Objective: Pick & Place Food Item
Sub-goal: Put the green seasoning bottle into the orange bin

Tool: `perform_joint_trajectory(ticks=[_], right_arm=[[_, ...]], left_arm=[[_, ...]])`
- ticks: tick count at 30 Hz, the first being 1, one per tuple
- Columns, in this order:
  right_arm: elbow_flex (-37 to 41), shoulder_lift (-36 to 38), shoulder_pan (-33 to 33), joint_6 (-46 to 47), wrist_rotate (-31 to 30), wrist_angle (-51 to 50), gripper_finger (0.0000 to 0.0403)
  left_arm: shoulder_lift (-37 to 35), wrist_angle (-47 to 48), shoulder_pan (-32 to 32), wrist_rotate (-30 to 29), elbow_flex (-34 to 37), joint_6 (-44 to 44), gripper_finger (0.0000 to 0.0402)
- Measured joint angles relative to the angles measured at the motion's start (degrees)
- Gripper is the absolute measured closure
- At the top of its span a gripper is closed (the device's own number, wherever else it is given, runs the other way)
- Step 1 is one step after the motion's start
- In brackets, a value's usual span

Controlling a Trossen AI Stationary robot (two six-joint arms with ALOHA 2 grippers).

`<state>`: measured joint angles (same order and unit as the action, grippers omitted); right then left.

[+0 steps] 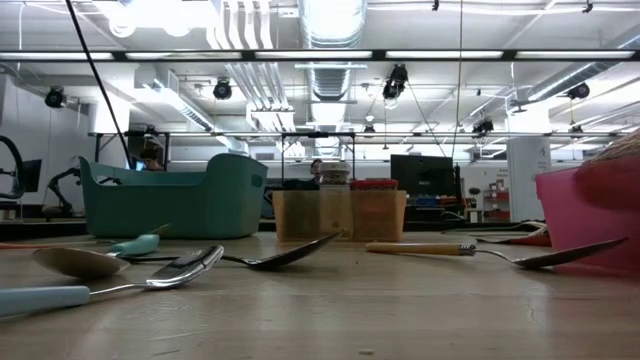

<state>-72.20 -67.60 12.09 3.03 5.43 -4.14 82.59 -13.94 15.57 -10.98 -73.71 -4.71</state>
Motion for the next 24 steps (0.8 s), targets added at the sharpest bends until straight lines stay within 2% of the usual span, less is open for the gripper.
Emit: perform_joint_trajectory(ticks=[2,5,9,13,16,21,24], right_arm=[[-0.16,-0.14,0.08,-0.06,-1.53,0.08,0.015],[-0.06,-0.27,0.07,1.22,-2.85,-1.05,0.0096],[0.0,-0.23,-0.03,1.27,-3.78,-1.09,0.0058],[0.02,-0.23,0.08,1.25,-4.6,-1.41,0.0049],[0.02,-0.15,-0.01,0.55,-8.54,-2.0,0.0048],[0.09,-0.14,0.03,2.96,-19.18,-7.3,0.0047],[0.11,-0.14,0.01,3.94,-22.38,-11.41,0.0047]], left_arm=[[0.14,0.47,0.03,0.09,0.01,-0.39,0.0215],[0.37,2.69,0.03,-0.81,0.24,-1.2,0.0216],[0.09,3.29,0.09,-3.27,0.11,-2.6,0.0216],[0.17,4.88,0.07,-4.34,0.13,-2.86,0.0216],[0.15,7.77,0.09,-7.14,-0.99,-3.14,0.0216],[0.15,20.27,-0.45,-11.59,-5.28,-6.67,0.0216],[0.11,28.45,-1.26,-14.04,-8.36,-8.25,0.0216]])
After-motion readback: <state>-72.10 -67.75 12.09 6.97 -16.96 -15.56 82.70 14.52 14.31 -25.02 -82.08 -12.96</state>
